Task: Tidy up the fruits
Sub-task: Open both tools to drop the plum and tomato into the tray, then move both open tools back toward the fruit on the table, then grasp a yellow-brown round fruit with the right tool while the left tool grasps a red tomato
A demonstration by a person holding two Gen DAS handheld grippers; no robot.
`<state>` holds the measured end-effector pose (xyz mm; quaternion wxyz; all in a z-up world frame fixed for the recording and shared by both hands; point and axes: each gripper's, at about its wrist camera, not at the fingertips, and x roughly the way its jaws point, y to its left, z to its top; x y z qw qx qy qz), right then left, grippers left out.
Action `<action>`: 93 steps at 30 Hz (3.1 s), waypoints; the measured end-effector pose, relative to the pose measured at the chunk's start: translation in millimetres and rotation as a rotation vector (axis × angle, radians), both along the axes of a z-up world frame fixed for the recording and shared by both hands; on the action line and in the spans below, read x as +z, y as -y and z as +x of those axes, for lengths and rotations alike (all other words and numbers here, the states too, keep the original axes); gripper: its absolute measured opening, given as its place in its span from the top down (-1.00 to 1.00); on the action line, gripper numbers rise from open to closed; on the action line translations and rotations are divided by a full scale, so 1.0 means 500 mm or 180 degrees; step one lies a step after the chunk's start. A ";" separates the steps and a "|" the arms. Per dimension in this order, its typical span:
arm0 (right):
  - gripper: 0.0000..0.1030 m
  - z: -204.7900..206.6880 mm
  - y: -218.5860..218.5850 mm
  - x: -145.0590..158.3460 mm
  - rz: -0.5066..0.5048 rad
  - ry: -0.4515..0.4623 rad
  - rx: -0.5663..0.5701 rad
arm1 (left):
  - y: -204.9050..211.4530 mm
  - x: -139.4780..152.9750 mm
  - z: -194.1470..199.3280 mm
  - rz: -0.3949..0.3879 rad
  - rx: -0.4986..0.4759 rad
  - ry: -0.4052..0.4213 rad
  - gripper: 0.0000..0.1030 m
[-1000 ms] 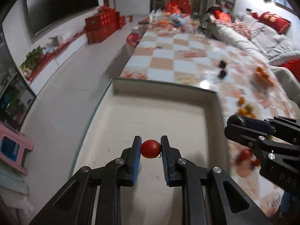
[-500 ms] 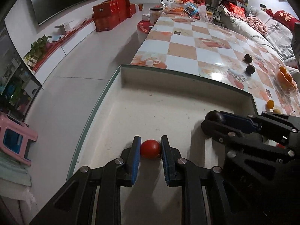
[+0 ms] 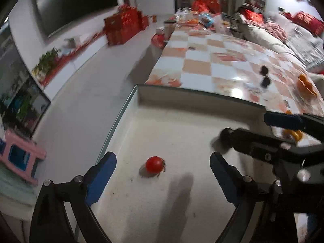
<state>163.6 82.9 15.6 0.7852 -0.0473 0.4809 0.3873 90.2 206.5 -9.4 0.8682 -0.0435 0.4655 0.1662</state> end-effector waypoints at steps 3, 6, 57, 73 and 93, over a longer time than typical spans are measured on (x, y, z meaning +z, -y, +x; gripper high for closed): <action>-0.66 -0.011 0.040 0.025 0.0004 0.0083 -0.0119 | 0.022 0.020 -0.014 -0.0004 -0.0107 0.0035 -0.82; -0.68 -0.027 0.096 0.050 0.0020 0.0184 -0.0227 | 0.051 0.039 -0.042 -0.0059 -0.0202 0.0120 -0.83; 0.03 -0.078 0.421 -0.090 -0.0520 0.0250 -0.0674 | 0.469 -0.031 -0.071 0.0075 -0.1058 0.0167 -0.38; 0.44 -0.068 0.425 -0.088 -0.0344 0.0261 -0.0600 | 0.472 -0.057 -0.027 -0.0124 -0.1006 0.0155 0.58; 0.43 -0.112 0.478 -0.062 -0.0158 0.0269 -0.0764 | 0.441 -0.021 -0.086 -0.0339 -0.1058 0.0236 0.59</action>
